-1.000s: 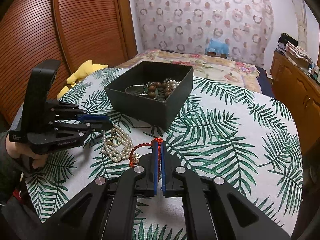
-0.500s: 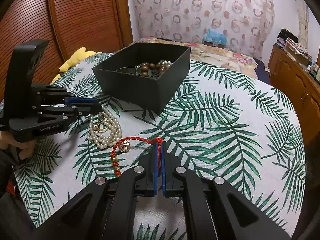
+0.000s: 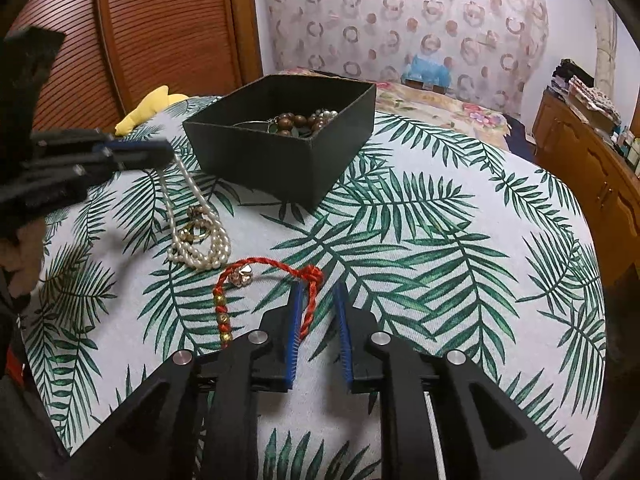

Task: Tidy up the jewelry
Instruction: 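Grasp the pearl necklace with the left tool while the right tool lifts the red bracelet, then drop the pearl necklace into the box with left tool while right tool drops the bracelet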

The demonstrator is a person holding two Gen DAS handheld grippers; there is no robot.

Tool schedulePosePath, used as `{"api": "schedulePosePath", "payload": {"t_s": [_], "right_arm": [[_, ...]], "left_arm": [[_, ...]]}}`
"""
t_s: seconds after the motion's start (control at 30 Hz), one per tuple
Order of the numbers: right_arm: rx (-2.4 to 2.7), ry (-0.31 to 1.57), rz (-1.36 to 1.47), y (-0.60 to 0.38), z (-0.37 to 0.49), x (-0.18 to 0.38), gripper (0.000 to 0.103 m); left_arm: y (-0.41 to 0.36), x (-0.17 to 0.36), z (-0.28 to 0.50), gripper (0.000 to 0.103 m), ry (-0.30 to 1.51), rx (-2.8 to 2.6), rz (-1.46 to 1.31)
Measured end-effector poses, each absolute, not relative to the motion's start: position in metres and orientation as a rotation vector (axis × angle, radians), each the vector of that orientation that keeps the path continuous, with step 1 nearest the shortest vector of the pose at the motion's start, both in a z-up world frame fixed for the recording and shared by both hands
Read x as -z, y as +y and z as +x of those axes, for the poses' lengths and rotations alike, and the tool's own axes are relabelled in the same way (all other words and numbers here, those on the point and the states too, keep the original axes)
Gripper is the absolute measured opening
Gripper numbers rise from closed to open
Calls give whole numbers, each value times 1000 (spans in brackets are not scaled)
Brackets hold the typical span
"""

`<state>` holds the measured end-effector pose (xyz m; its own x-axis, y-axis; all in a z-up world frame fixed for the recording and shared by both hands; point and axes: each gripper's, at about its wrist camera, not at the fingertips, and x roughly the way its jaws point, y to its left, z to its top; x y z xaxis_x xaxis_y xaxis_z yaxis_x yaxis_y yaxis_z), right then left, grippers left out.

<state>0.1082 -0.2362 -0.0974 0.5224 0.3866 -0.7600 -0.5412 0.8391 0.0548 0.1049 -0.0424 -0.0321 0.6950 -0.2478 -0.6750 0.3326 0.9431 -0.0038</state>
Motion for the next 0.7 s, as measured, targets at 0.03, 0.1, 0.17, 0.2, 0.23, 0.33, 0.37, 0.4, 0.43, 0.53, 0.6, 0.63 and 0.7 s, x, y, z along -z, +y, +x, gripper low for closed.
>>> {"api": "schedulePosePath", "payload": {"t_s": [0.03,0.1,0.17,0.2,0.23,0.33,0.37,0.4,0.43,0.53,0.6,0.63,0.7], "right_arm": [[-560,858,-201,-236,108,98,19],[-560,858,-212,-236,108,98,19],[-559,859,-219,-235,107,98,19],[-559,860,-225,-234,108,98,19],[-558,859,-232,-233,108,98,18],[-567,861,-236,-233,108,97,3],[-569,859,-230,-233,109,96,3],[-571,852,-226,-234,109,93,3],[-571,843,-223,-234,109,90,3],[-575,813,-212,-236,107,78,3],[-579,787,-205,-236,107,66,3],[-580,779,-204,-236,107,63,3],[-582,757,-205,-235,108,52,3]], "left_arm": [[-43,29,105,4,727,327,121],[-44,20,102,4,705,333,118],[-45,11,99,4,685,340,112],[-45,7,97,4,674,343,109],[-46,3,96,4,665,346,106],[-46,-10,92,4,635,351,98],[-46,-16,90,4,623,354,95],[-46,-20,89,4,615,355,94],[-45,-25,88,4,603,356,93],[-42,-40,83,4,570,356,95],[-41,-49,81,4,549,353,93],[-40,-54,79,4,540,352,92],[-39,-64,78,4,520,350,93]]}}
